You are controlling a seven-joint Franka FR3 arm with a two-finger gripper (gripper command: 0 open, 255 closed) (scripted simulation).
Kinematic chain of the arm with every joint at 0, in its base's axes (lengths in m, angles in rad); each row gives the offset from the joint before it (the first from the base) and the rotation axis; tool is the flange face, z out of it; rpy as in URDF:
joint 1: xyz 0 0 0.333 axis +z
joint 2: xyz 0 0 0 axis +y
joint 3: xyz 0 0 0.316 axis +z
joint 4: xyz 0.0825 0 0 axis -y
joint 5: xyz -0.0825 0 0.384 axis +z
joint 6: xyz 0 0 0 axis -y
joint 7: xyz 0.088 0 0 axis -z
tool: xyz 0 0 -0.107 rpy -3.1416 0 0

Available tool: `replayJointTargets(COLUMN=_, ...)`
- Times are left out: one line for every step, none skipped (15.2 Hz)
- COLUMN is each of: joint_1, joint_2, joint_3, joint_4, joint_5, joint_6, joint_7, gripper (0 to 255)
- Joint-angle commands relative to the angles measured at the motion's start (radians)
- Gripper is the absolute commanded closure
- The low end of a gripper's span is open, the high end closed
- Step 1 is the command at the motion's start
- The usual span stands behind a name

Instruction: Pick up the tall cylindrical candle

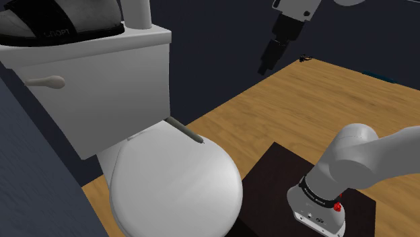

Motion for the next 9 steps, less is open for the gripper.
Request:
replayJointTargets(joint_1=0.000, joint_2=0.000, joint_3=0.000, joint_4=0.000, joint_5=0.000, joint_6=0.000, joint_7=0.000, gripper=0)
replayJointTargets(joint_1=0.002, joint_2=0.021, joint_3=0.010, joint_4=-0.011, joint_5=0.004, joint_6=0.028, joint_7=0.009, gripper=0)
replayJointTargets(joint_1=0.003, joint_2=0.043, joint_3=0.019, joint_4=-0.021, joint_5=0.007, joint_6=0.056, joint_7=0.017, gripper=0)
replayJointTargets(joint_1=0.005, joint_2=0.067, joint_3=0.028, joint_4=-0.029, joint_5=0.010, joint_6=0.084, joint_7=0.026, gripper=0)
replayJointTargets(joint_1=0.006, joint_2=0.091, joint_3=0.038, joint_4=-0.036, joint_5=0.013, joint_6=0.111, joint_7=0.035, gripper=0)
replayJointTargets(joint_1=0.008, joint_2=0.117, joint_3=0.047, joint_4=-0.042, joint_5=0.016, joint_6=0.139, joint_7=0.043, gripper=0)
replayJointTargets(joint_1=0.009, joint_2=0.143, joint_3=0.056, joint_4=-0.047, joint_5=0.019, joint_6=0.166, joint_7=0.052, gripper=0)
replayJointTargets(joint_1=0.010, joint_2=0.171, joint_3=0.065, joint_4=-0.050, joint_5=0.021, joint_6=0.193, joint_7=0.061, gripper=0)
replayJointTargets(joint_1=0.012, joint_2=0.200, joint_3=0.074, joint_4=-0.052, joint_5=0.023, joint_6=0.220, joint_7=0.069, gripper=0)
